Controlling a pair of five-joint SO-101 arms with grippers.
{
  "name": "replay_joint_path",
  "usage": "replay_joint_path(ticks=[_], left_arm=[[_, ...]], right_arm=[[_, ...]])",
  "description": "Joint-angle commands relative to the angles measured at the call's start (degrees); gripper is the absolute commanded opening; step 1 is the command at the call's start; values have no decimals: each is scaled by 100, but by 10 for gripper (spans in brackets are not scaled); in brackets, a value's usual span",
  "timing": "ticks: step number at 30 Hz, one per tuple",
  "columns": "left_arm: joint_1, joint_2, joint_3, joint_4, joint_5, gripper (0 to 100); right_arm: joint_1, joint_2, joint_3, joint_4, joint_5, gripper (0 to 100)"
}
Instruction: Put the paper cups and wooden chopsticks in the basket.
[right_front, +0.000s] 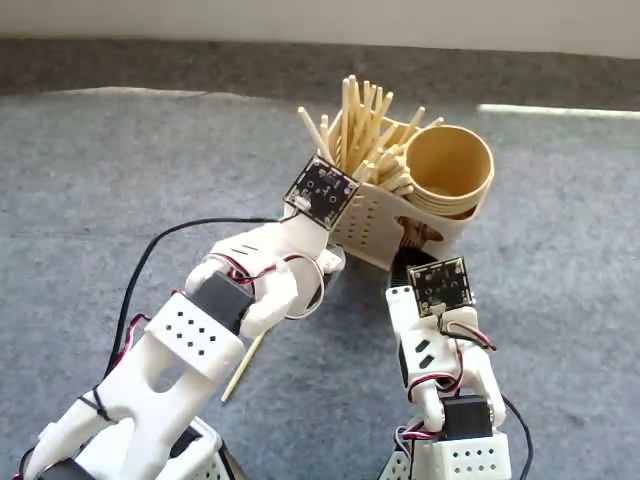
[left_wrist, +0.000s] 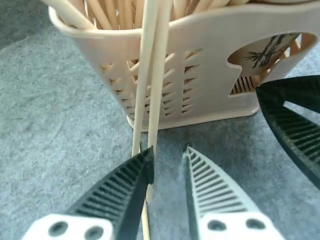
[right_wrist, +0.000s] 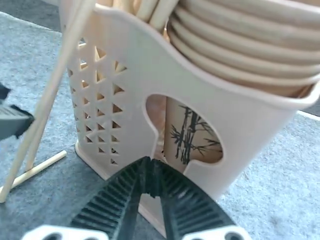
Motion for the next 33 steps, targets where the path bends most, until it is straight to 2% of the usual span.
replay_joint_path(ticks=[1, 9, 16, 25, 28, 30, 33], left_arm=[[57, -198, 171, -624, -9, 109], [-57, -198, 936, -1837, -9, 107], [-259, -233, 1024, -1934, -35, 11], [-215, -251, 189, -431, -9, 7], [-215, -251, 31, -220, -9, 8], [-215, -242, 13, -220, 0, 36], [-136, -242, 40, -220, 246, 128]], right_arm=[[66, -110, 92, -22, -26, 5], [66, -110, 92, -22, -26, 5], [66, -110, 92, -22, -18, 5], [66, -110, 101, -22, -18, 5], [66, -110, 101, -22, -18, 5], [66, -110, 101, -22, -18, 5], [66, -110, 101, -22, -18, 5]])
